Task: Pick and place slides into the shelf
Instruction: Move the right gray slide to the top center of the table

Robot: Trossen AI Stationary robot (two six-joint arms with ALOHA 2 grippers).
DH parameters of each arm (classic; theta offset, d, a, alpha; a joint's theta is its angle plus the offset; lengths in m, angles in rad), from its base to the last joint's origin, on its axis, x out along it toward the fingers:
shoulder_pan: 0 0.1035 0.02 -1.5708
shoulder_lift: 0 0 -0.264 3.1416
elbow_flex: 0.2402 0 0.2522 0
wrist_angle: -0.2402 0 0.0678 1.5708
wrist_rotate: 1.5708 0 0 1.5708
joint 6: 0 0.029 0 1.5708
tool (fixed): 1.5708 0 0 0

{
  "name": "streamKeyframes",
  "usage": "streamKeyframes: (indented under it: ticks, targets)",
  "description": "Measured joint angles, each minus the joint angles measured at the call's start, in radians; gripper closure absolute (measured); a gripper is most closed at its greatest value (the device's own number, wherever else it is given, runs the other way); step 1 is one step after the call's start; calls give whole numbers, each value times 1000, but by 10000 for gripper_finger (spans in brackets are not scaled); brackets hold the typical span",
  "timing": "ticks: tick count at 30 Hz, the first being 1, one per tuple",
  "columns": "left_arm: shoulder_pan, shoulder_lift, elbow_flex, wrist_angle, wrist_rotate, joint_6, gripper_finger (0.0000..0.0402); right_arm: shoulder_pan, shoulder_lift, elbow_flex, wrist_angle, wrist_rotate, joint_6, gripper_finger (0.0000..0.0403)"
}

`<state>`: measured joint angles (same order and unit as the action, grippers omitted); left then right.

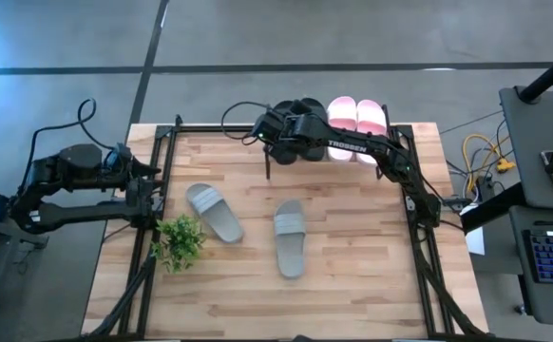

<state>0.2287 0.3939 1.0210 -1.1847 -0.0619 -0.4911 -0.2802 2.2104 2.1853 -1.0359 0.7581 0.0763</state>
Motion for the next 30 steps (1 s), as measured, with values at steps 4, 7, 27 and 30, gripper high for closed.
streamKeyframes:
  ticks: [4, 7, 27, 30]
  targets:
    - [0, 0, 0, 0, 0, 0, 152, 4, -5, 1, -1, -3, 28, 291]
    - [0, 0, 0, -1, 0, 0, 152, 12, -7, 1, -3, -3, 39, 289]
    - [0, 0, 0, -3, 0, 3, 152, 91, -58, 36, -16, 1, 29, 288]
    - [0, 0, 0, -3, 0, 0, 152, 106, -65, 74, -108, -8, 75, 282]
